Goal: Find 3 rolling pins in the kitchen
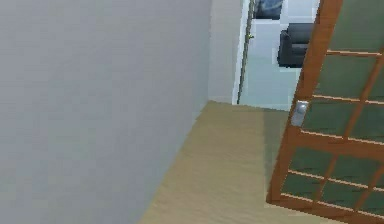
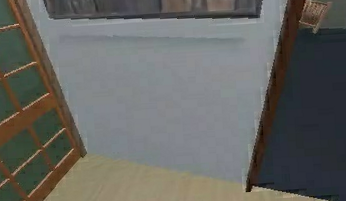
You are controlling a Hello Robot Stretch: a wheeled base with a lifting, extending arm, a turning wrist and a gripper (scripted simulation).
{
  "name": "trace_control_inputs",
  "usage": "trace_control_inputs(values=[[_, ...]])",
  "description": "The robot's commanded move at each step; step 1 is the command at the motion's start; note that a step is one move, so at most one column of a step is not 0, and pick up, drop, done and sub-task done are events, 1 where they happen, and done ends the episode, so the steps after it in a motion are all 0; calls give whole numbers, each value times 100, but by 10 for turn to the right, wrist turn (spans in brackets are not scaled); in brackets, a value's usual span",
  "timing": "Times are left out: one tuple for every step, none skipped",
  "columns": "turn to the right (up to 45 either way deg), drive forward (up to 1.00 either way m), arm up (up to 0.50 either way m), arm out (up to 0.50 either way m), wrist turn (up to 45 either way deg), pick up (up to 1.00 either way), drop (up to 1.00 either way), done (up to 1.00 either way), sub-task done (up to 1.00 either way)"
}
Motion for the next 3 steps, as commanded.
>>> trace_control_inputs(values=[[0,100,0,0,0,0,0,0,0],[150,0,0,0,0,0,0,0,0],[0,5,0,0,0,0,0,0,0]])
